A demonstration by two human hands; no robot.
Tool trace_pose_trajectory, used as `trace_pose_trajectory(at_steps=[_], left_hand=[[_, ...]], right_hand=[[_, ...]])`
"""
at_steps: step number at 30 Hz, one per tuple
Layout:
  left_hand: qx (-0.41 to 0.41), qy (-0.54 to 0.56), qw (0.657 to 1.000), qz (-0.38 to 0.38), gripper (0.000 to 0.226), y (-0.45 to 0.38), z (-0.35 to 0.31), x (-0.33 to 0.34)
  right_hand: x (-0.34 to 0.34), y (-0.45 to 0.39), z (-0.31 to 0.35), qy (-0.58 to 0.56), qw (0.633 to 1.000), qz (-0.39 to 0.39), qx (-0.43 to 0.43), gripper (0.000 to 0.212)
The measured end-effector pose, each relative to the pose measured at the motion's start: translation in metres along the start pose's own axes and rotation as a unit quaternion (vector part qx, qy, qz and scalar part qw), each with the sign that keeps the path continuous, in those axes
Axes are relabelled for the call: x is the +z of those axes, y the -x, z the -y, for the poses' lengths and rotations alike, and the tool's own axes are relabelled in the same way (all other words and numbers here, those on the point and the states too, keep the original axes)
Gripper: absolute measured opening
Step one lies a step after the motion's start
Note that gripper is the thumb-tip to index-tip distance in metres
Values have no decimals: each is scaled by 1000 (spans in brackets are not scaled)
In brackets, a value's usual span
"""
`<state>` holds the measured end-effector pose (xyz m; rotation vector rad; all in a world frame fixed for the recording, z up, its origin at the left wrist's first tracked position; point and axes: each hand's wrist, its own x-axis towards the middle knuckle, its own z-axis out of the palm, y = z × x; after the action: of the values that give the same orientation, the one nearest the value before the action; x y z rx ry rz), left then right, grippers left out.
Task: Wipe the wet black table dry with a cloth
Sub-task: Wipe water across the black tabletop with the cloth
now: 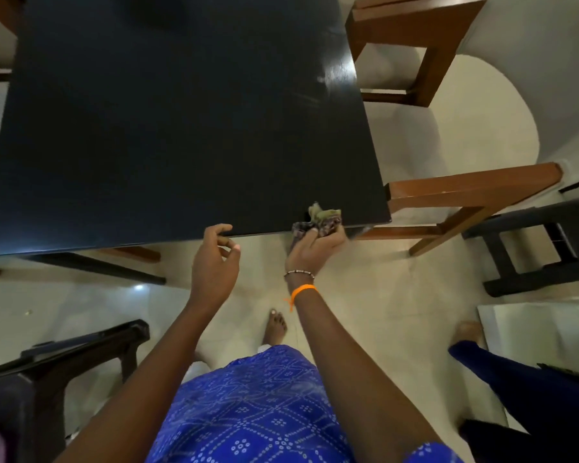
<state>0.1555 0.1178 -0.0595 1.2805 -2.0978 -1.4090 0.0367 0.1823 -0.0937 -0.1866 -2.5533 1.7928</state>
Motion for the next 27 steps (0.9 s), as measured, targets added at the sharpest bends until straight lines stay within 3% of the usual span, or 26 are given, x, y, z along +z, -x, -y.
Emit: trace_pose_trajectory(at_steps=[3, 8, 22, 25, 27], left_hand=[[-30, 29, 999, -29, 32, -1, 17, -30], [-118, 124, 983, -73, 29, -6, 54, -94], [-202, 118, 947, -218, 26, -9, 169, -280], [-216, 124, 941, -230, 29, -8, 182, -304], [-225, 142, 935, -235, 29, -9, 189, -313]], right_hand=[[22, 38, -3, 10, 999, 17, -31, 43], [57, 114, 7, -9, 993, 109, -52, 39], [178, 325, 46, 12, 956, 278, -91, 40], [188, 351, 52, 41, 919, 373, -120, 37], [189, 358, 60, 47, 861, 479, -163, 35]])
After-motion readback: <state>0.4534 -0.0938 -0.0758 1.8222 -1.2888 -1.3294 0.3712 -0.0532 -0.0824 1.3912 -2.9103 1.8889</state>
